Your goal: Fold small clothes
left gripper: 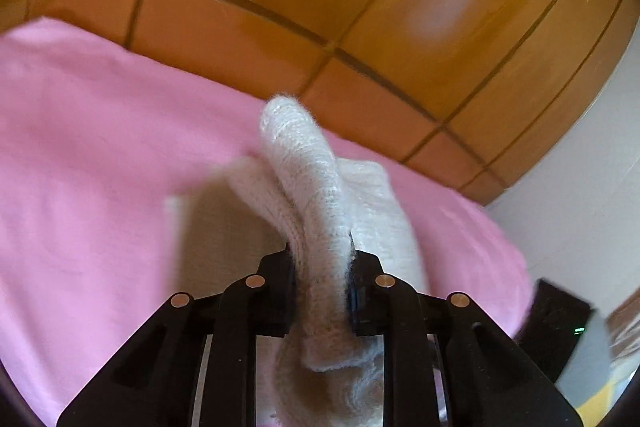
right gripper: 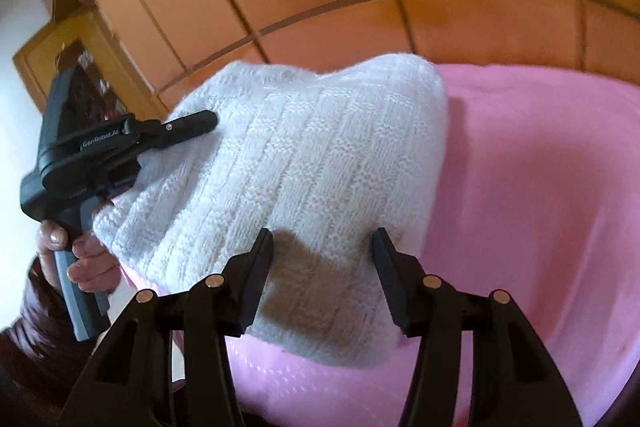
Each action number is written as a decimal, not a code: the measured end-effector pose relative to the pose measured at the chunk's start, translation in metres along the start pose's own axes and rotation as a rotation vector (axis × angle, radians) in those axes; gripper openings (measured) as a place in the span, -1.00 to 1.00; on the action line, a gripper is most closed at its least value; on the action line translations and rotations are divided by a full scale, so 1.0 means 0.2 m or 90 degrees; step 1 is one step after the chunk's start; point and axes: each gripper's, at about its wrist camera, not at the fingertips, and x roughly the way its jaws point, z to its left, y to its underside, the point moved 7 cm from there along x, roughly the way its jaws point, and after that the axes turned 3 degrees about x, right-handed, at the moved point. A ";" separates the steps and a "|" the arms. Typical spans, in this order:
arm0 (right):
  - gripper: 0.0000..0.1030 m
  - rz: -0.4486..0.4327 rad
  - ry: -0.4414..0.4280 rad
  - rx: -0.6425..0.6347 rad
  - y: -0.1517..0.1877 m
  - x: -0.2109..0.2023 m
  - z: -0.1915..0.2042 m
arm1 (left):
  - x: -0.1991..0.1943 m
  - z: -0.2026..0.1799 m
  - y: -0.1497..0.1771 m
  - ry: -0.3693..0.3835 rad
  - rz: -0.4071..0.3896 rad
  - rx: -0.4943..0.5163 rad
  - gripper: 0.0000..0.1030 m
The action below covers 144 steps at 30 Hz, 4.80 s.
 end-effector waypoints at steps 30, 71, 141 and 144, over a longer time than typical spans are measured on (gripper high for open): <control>0.08 -0.015 0.125 -0.045 -0.13 0.20 -0.01 | -0.05 0.08 0.27 -0.235 -0.006 0.119 0.02; 0.89 0.010 0.059 0.003 0.04 -0.02 -0.15 | -0.11 0.16 0.41 -0.247 0.005 0.103 0.33; -0.07 -0.147 0.361 0.154 0.10 -0.79 -1.28 | 1.02 -1.18 0.53 0.038 0.142 0.255 -0.09; -0.03 -0.141 0.441 0.118 0.20 -0.69 -1.25 | 1.02 -1.15 0.53 0.025 0.138 0.259 -0.08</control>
